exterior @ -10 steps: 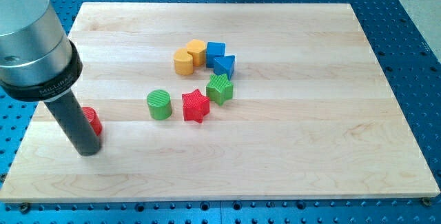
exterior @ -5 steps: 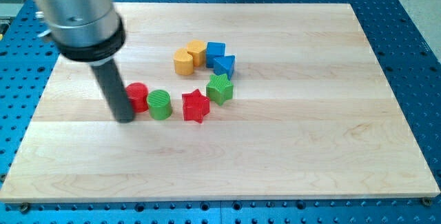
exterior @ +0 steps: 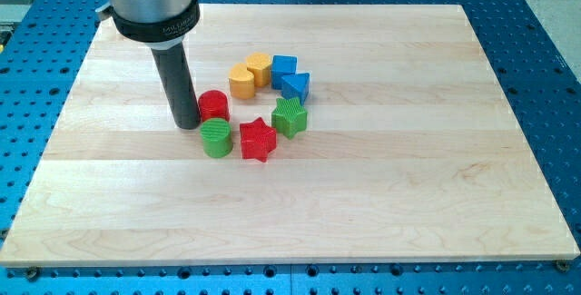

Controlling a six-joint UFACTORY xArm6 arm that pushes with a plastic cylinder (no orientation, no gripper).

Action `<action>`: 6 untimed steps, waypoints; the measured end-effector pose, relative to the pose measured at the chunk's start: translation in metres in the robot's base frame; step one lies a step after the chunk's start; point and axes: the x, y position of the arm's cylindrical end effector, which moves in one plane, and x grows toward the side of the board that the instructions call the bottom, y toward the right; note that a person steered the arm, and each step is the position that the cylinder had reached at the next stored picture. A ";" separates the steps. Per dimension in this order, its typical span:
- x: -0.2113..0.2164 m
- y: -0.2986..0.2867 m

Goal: Move the red circle to the center of the board

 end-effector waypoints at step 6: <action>0.064 0.017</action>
